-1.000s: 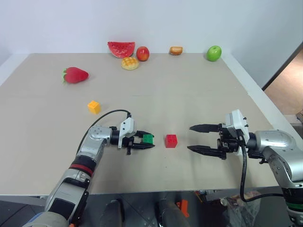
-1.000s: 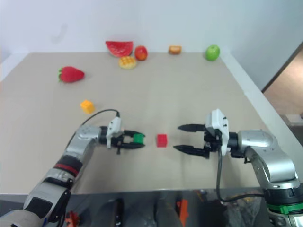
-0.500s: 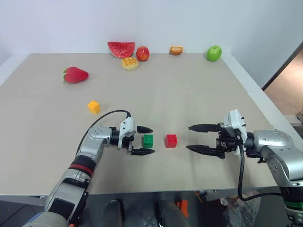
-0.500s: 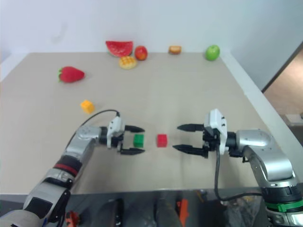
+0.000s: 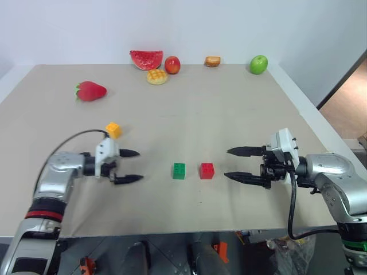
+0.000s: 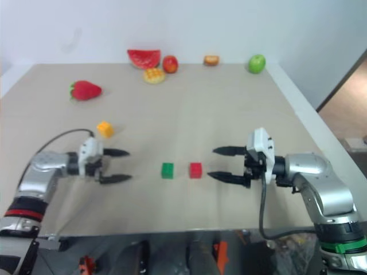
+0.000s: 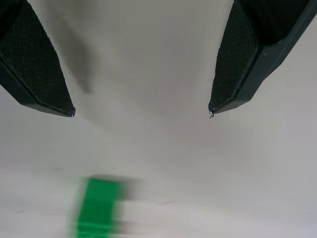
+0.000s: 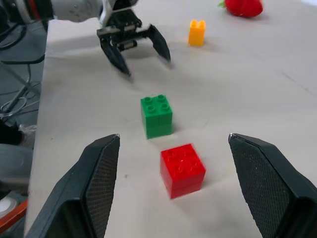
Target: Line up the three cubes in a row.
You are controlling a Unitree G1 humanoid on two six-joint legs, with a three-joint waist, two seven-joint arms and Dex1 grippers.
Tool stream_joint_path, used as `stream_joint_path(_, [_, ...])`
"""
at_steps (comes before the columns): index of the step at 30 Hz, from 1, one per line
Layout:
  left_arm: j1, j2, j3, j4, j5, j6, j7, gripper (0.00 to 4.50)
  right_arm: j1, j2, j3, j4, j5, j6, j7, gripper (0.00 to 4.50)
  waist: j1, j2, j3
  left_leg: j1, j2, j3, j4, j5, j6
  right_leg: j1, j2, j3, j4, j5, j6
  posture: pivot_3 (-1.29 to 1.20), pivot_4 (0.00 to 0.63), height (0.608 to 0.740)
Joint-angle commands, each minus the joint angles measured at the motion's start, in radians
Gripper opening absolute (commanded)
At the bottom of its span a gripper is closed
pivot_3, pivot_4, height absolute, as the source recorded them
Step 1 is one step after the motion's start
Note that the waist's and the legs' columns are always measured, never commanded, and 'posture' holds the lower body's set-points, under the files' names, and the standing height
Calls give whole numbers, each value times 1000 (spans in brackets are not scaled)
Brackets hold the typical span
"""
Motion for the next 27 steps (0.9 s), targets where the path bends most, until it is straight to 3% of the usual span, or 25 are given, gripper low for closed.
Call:
stream_joint_path(1, [65,-15,123,-152,-56,126,220,4473,-73,80,30,-3,-58,-49,-111,3627,0,0,0,0,1,0,0,0,0,0,0,0,0,0,0,0,150,740])
stream_joint_path(8, [242,-123,231,-427,-110,354,573,4473,-159,209,107,36,-118,-100,-173,3627,5,0,0,0,1,1,-1,0,0,0,0,0,0,0,0,0,150,740])
stream_joint_path(12, [315,-160,215,-520,-94,407,660,4473,-186,220,123,67,-126,-114,-151,3627,6,-1,0,0,1,1,0,0,0,0,0,0,0,0,0,0,150,740])
stream_joint_path(19, [223,-159,230,-403,-73,394,748,4473,-203,229,135,61,-126,-112,-144,3627,5,-1,-1,1,1,0,-1,0,0,0,1,-1,0,2,-2,0,150,740])
stream_joint_path(27, [30,-137,183,-97,-8,257,706,4473,-185,238,133,13,-126,-102,-184,3627,5,-2,-1,0,1,1,-1,1,0,0,2,0,0,2,-1,0,150,740])
